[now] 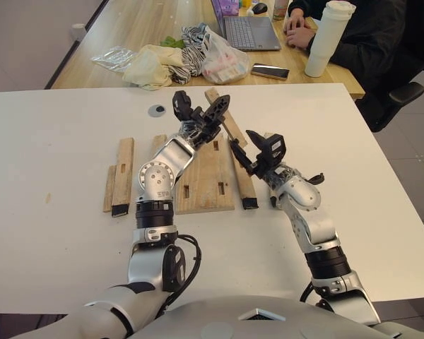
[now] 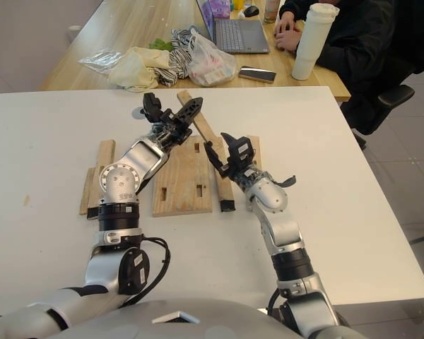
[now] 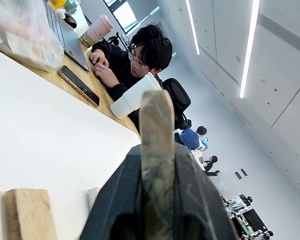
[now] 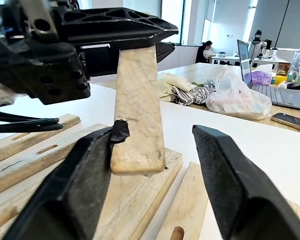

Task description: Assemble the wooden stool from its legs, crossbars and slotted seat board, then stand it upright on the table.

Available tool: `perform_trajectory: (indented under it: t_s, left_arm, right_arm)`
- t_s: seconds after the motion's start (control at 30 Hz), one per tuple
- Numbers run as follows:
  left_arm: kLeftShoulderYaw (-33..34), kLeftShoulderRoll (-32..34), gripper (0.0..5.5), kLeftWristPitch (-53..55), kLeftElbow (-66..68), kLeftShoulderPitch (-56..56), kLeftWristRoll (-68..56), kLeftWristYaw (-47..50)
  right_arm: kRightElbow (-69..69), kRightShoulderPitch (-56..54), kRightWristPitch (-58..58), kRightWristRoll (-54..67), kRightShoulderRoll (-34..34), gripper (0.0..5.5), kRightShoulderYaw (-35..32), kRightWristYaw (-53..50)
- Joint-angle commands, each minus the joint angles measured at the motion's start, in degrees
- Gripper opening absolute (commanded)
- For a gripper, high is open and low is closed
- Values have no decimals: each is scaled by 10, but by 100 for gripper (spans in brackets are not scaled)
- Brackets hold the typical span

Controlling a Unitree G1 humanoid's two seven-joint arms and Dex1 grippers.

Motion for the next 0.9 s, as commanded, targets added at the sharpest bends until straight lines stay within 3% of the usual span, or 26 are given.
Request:
perform_trajectory:
  t_s: [0.03, 0.47, 0.9]
  left_arm:
    - [-3, 54, 37, -98, 26, 30, 90, -20]
    - [86, 168, 37, -401, 27, 165, 242, -19]
    - [90, 177, 37, -505, 121, 193, 268, -29]
  right_arm:
    - [9, -7, -20, -14, -2, 284, -20, -19]
    - [-25, 50, -8, -24, -2, 284, -23, -28]
    - [-34, 56, 3, -26, -7, 284, -27, -25]
